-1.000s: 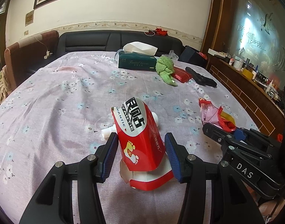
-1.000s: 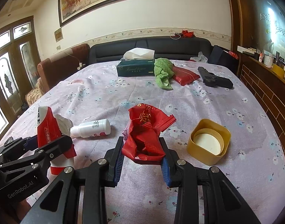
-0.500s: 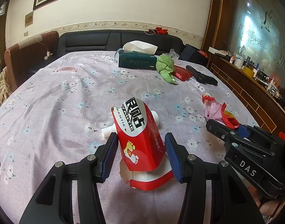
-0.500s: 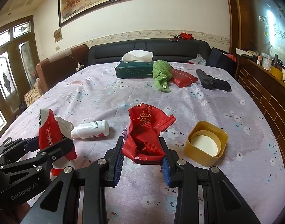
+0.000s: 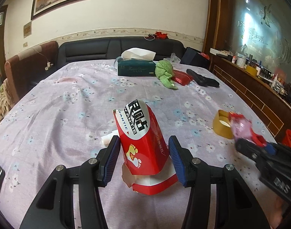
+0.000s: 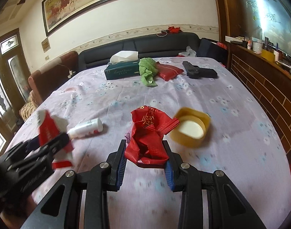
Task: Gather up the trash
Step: 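Hold the foot-patch box in the left tool while the right tool holds the wrapper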
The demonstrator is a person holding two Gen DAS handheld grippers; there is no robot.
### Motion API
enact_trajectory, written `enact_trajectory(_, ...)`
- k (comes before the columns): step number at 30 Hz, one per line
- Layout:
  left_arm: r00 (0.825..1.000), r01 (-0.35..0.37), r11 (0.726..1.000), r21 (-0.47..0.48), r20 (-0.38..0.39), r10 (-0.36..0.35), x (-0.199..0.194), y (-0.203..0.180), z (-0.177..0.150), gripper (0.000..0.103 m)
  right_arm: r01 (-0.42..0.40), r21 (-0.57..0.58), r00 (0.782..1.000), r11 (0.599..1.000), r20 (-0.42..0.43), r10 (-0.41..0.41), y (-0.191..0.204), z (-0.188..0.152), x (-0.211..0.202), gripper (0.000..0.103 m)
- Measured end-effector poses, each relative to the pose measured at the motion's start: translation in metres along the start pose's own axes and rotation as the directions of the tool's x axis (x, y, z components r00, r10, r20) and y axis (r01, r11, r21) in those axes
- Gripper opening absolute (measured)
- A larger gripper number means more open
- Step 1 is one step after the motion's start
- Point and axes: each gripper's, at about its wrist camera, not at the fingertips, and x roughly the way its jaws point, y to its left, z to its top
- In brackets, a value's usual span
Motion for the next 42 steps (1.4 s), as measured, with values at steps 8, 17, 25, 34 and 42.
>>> enact_trajectory(8, 1.0, -0.017, 0.999, 0.041, 0.015, 0.016, -0.037, -0.021, -0.01, 0.052, 0.011, -0.007, 1.0, 1.0, 0.026, -0.011, -0.009, -0.028, -0.058, 0.038)
enact_trajectory(17, 0.999, -0.03, 0.996, 0.087, 0.025, 0.028, -0.077, -0.047, -0.037, 0.052, -0.007, 0.015, 0.999, 1.0, 0.031, 0.007, -0.02, -0.056, -0.094, 0.038)
enact_trajectory(25, 0.999, -0.034, 0.994, 0.108, 0.023, 0.032, -0.089, -0.062, -0.048, 0.053, -0.006, 0.03, 1.0, 1.0, 0.028, 0.005, -0.029, -0.067, -0.105, 0.038)
enact_trajectory(34, 0.999, -0.039, 0.991, 0.125, 0.015, 0.038, -0.09, -0.069, -0.055, 0.053, 0.004, 0.051, 1.0, 0.999, 0.026, -0.005, -0.038, -0.073, -0.114, 0.038)
enact_trajectory(42, 0.999, -0.043, 0.991, 0.129, 0.015, 0.041, -0.09, -0.07, -0.056, 0.053, 0.003, 0.047, 1.0, 0.999, 0.025, -0.004, -0.039, -0.074, -0.116, 0.038)
